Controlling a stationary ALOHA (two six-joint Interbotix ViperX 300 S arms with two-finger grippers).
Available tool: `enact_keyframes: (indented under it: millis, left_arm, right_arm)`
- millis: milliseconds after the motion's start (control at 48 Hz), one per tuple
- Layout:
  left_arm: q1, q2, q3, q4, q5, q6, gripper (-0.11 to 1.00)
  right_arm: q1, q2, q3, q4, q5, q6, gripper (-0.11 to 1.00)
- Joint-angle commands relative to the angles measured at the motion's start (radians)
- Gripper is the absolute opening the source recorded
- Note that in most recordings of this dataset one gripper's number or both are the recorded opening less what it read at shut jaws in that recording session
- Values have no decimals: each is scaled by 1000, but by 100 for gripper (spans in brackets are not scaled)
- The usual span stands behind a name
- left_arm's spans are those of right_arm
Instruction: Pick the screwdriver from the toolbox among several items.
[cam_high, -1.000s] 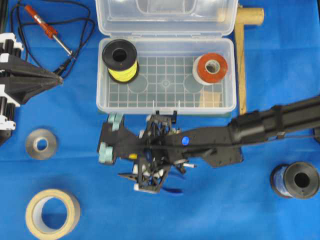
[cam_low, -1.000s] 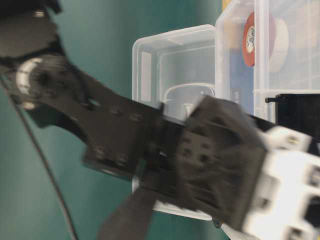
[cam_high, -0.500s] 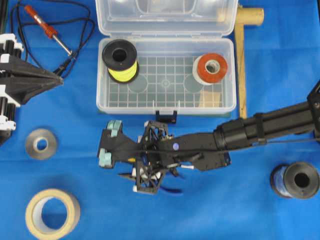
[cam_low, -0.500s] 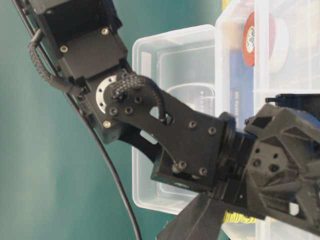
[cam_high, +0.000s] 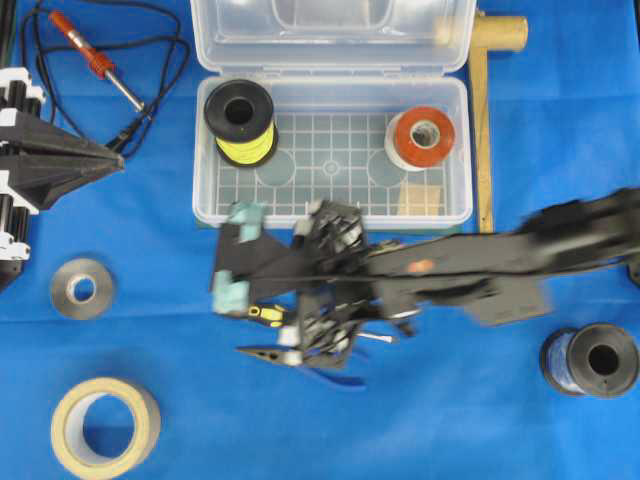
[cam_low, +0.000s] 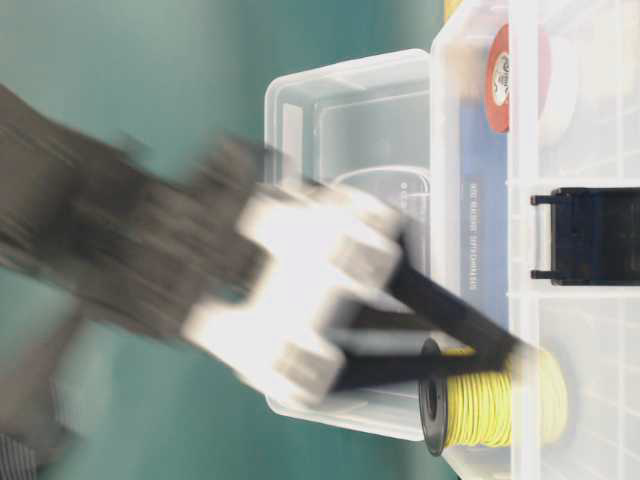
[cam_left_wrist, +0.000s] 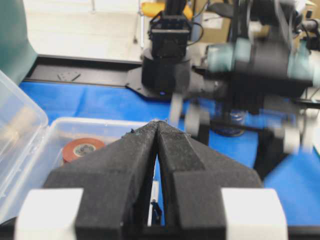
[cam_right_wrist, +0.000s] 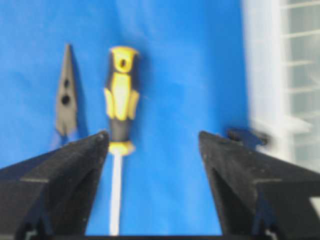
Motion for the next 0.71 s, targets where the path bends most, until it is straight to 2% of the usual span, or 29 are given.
enact_keyframes:
  millis: [0, 104, 167, 458, 583, 687]
  left_arm:
    - [2, 5, -8, 0, -5, 0, 0]
    - [2, 5, -6, 0, -5, 0, 0]
    - [2, 5, -6, 0, -3, 0, 0]
    - [2, 5, 0, 0, -2, 0, 0]
    - [2, 6, 0, 0, -3, 0, 0]
    - [2, 8, 2, 0, -3, 0, 0]
  right_arm:
    - [21, -126, 41, -57, 26, 3, 73]
    - [35, -236, 149, -115, 23, 28, 73]
    - [40, -321, 245, -149, -9, 61, 73]
    - [40, -738, 693, -261, -250, 225, 73]
    - [40, -927, 873, -322, -301, 255, 73]
    - [40, -1051, 979, -367, -337, 264, 73]
